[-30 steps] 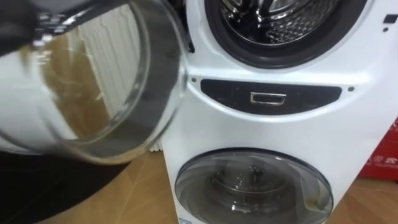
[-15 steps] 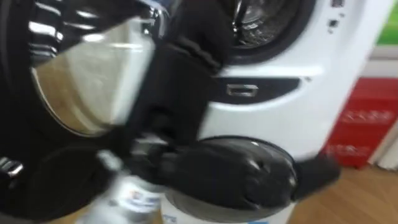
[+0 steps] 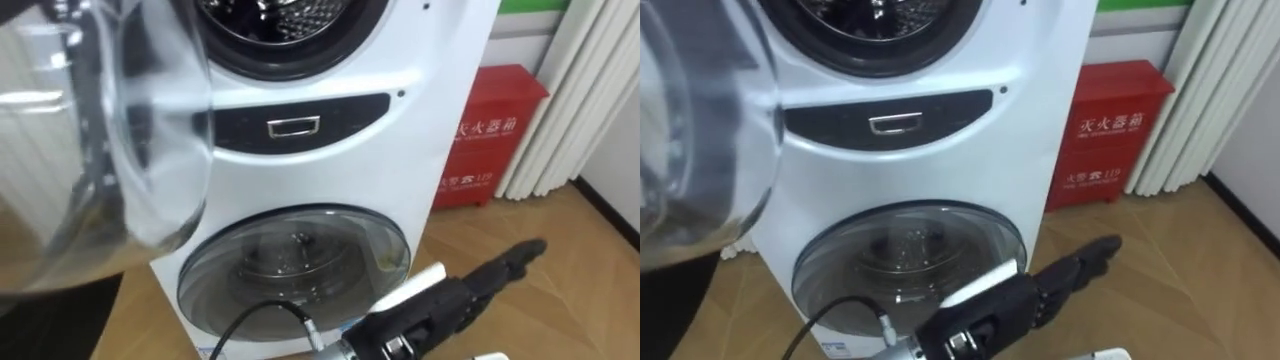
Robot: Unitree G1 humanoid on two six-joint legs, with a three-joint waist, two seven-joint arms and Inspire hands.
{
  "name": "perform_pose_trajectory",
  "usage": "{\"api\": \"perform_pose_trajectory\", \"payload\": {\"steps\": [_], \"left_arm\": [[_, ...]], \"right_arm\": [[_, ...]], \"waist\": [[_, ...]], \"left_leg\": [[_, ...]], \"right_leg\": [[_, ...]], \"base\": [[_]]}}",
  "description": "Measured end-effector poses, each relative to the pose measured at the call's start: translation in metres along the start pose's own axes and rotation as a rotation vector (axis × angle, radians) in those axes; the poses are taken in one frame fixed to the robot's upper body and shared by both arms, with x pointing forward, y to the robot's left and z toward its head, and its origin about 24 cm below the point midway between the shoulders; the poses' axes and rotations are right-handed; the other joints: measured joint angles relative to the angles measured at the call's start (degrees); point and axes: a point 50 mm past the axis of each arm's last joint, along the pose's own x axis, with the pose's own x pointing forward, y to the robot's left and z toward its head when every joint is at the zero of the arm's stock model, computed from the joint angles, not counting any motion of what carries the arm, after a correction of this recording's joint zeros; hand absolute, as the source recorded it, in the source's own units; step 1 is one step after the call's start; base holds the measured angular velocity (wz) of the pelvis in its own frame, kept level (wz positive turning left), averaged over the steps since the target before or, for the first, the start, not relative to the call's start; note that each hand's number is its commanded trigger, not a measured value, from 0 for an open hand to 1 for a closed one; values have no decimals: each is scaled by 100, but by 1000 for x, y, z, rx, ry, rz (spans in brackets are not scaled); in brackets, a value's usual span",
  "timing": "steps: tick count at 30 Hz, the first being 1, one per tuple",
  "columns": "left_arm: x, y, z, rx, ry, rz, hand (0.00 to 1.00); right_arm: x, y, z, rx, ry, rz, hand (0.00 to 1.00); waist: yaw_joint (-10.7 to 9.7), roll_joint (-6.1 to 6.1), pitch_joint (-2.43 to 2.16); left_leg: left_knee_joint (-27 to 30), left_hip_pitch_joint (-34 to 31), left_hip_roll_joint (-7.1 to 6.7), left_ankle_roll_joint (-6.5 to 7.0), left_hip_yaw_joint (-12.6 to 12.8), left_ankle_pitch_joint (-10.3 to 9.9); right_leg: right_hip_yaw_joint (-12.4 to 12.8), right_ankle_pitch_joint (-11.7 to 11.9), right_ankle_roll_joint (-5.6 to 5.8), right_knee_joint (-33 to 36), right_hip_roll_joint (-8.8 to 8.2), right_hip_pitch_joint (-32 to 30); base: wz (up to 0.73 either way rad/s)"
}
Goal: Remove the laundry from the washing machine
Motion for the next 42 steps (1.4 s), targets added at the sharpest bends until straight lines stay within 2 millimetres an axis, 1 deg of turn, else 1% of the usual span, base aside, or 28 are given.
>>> {"api": "perform_pose_trajectory", "payload": {"steps": [3, 5, 7, 11, 13, 14, 15, 16, 17, 18, 19, 20, 21, 22, 23, 25, 26, 27, 28, 29, 31, 32, 33, 34, 35, 37, 39, 42], "left_arm": [[2, -4, -5, 40, 35, -23, 0], [3, -6, -7, 84, 55, -38, 0], [5, -7, -10, 119, 79, -60, 0], [6, -8, -24, 96, 146, -71, 0], [1, -5, -43, 61, 227, -55, 0], [-2, -3, -50, 49, 258, -45, 0], [-8, 1, -66, 19, 325, -7, 0], [-21, 8, -85, -16, 409, 50, 0], [-28, 11, -95, -34, 454, 90, 0], [-47, 17, -117, -76, 554, 180, 0], [-71, 22, -140, -134, 664, 290, 0], [-86, 25, -151, -172, 723, 361, 0], [-119, 26, -169, -246, 833, 508, 0], [-153, 25, -181, -309, 921, 657, 0], [-169, 22, -185, -343, 960, 727, 0], [-228, 5, -197, -470, 1095, 1000, 0], [-239, 0, -198, -497, 1114, 1064, 0], [-260, -5, -197, -537, 1140, 1182, 0], [-273, -11, -197, -588, 1153, 1286, 0], [-279, -14, -197, -619, 1156, 1339, 0], [-299, -27, -197, -738, 1150, 1547, 0], [-303, -30, -196, -765, 1141, 1600, 0], [-311, -32, -194, -814, 1117, 1709, 0], [-318, -31, -192, -875, 1054, 1840, 0], [-321, -30, -190, -900, 1017, 1903, 0], [-331, -25, -184, -989, 880, 2106, 0], [-338, -23, -181, -1073, 774, 2244, 0], [-347, -18, -175, -1148, 639, 2408, 0]], "right_arm": [[0, -1, 0, 10, -2, 4, 0], [0, -2, 1, 16, -4, 9, 0], [-1, -4, 1, 12, -5, 17, 0], [-1, -4, 1, 19, -9, 27, 0], [-2, -5, -1, 36, -2, 21, 0], [-2, -6, -3, 42, 0, 18, 0], [-3, -6, -3, 51, 4, 14, 0], [-3, -9, -4, 72, 2, 4, 0], [-3, -10, -5, 80, 3, -3, 0], [-5, -13, -9, 111, 9, -23, 0], [-7, -15, -16, 138, 21, -48, 0], [-8, -16, -19, 158, 27, -63, 0], [-11, -19, -26, 192, 38, -87, 0], [-14, -20, -34, 229, 57, -113, 0], [-15, -21, -38, 244, 67, -125, 0], [-19, -24, -47, 280, 87, -163, 0], [-19, -25, -47, 283, 87, -170, 0], [-20, -26, -50, 304, 90, -183, 0], [-21, -26, -54, 317, 102, -191, 0], [-22, -27, -55, 322, 106, -197, 0], [-25, -30, -60, 352, 116, -218, 0], [-25, -31, -62, 357, 118, -222, 0], [-26, -32, -62, 367, 117, -228, 0], [-27, -34, -64, 380, 115, -235, 0], [-28, -34, -65, 383, 114, -238, 0], [-33, -39, -67, 380, 94, -253, 0], [-36, -43, -68, 389, 84, -274, 0], [-40, -48, -72, 392, 97, -309, 0]], "waist": [[-50, 13, 6], [-160, 38, 25], [-265, 104, 63], [-325, 149, 43], [-308, 182, 22], [-297, 184, 21], [-284, 170, 29], [-181, 164, 30], [-121, 165, 27], [-63, 126, 40], [32, 151, 9], [86, 118, 15], [200, 67, 16], [312, 50, -22], [380, 23, -37], [663, -47, -110], [719, -58, -116], [828, -79, -125], [937, -83, -122], [992, -67, -119], [1189, 22, -93], [1221, 29, -88], [1274, 66, -75], [1285, 77, -80], [1297, 90, -74], [1373, 122, -87], [1400, 170, -76], [1465, 215, -86]], "left_leg": [[-48, 46, 44, -25, 99, -48], [-49, 45, 47, -27, 100, -56], [-50, 38, 47, -27, 100, -70], [-53, 32, 52, -41, 131, -91], [-51, 41, 60, -42, 132, -91], [-50, 51, 64, -43, 141, -91], [-54, 87, 67, -47, 183, -93], [-75, 134, 69, -61, 239, -101], [-79, 154, 68, -70, 277, -107], [-81, 167, 49, -79, 276, -113], [-80, 205, 52, -91, 275, -119], [-79, 215, 56, -99, 276, -123], [-73, 244, 66, -117, 275, -129], [-73, 278, 73, -133, 258, -136], [-75, 305, 78, -141, 259, -140], [-69, 357, 77, -165, 253, -155], [-68, 369, 72, -166, 250, -156], [-69, 397, 61, -173, 237, -164], [-72, 428, 53, -169, 193, -189], [-74, 450, 56, -157, 182, -219], [-76, 555, 82, -147, 103, -287], [-76, 582, 78, -145, 100, -291], [-81, 629, 79, -141, 85, -309], [-85, 638, 72, -138, 34, -320], [-90, 642, 65, -138, 18, -320], [-91, 648, 60, -137, 11, -320], [-91, 663, 59, -133, 6, -322], [-88, 678, 59, -136, 5, -328]], "right_leg": [[0, -1, 1, -1, 38, 1], [-4, -1, 0, -6, 43, -1], [-2, -1, 1, -6, 45, -16], [-3, -24, -14, -9, 50, -51], [7, -25, -16, -6, 59, -40], [15, -25, -16, -5, 63, -32], [37, -32, -28, -4, 69, -14], [105, -60, -68, 6, 74, -9], [147, -71, -86, 4, 81, -8], [134, -80, -98, 11, 86, 6], [133, -99, -119, 10, 96, 24], [132, -109, -128, 8, 102, 34], [131, -132, -144, 5, 113, 60], [122, -166, -159, 7, 122, 84], [119, -179, -165, 7, 126, 91], [117, -211, -173, -3, 121, 147], [102, -219, -168, -8, 114, 164], [63, -221, -164, -32, 100, 204], [-11, -223, -161, -89, 87, 285], [-22, -231, -149, -94, 91, 314], [-39, -252, -117, -91, 92, 430], [-50, -252, -116, -90, 89, 456], [-64, -253, -115, -89, 89, 501], [-108, -261, -102, -88, 81, 533], [-128, -265, -96, -85, 75, 540], [-147, -267, -92, -80, 71, 552], [-154, -267, -92, -80, 70, 573], [-172, -267, -92, -79, 72, 563]], "base": [[-14], [-3], [-2], [-9], [-2], [-5], [-16], [-27], [-27], [-13], [-4], [-3], [0], [0], [4], [0], [4], [14], [17], [17], [9], [5], [8], [10], [10], [0], [0], [-1]]}}
